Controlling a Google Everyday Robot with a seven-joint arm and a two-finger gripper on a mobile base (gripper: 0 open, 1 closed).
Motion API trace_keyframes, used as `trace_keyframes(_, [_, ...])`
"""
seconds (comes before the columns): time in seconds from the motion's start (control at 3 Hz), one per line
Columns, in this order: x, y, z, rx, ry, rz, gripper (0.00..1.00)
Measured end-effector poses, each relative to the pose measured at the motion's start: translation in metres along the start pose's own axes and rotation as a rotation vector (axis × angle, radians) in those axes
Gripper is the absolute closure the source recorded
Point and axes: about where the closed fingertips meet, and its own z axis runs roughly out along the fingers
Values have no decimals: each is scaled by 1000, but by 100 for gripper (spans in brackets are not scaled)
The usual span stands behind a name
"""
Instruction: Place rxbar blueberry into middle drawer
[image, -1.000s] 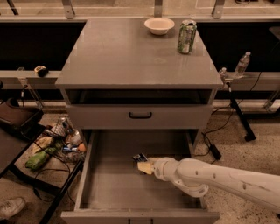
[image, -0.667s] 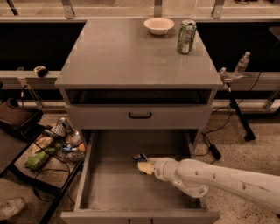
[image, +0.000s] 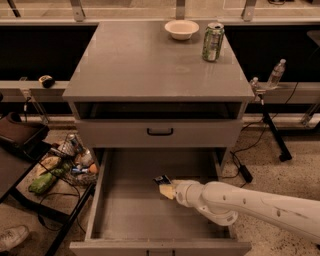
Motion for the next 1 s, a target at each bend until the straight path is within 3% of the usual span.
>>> trace_keyframes(0.33, [0, 0, 0, 0, 0, 0, 14])
trace_keyframes(0.67, [0, 0, 0, 0, 0, 0, 0])
trace_keyframes(1.0, [-4, 3, -4, 2, 12, -3, 0])
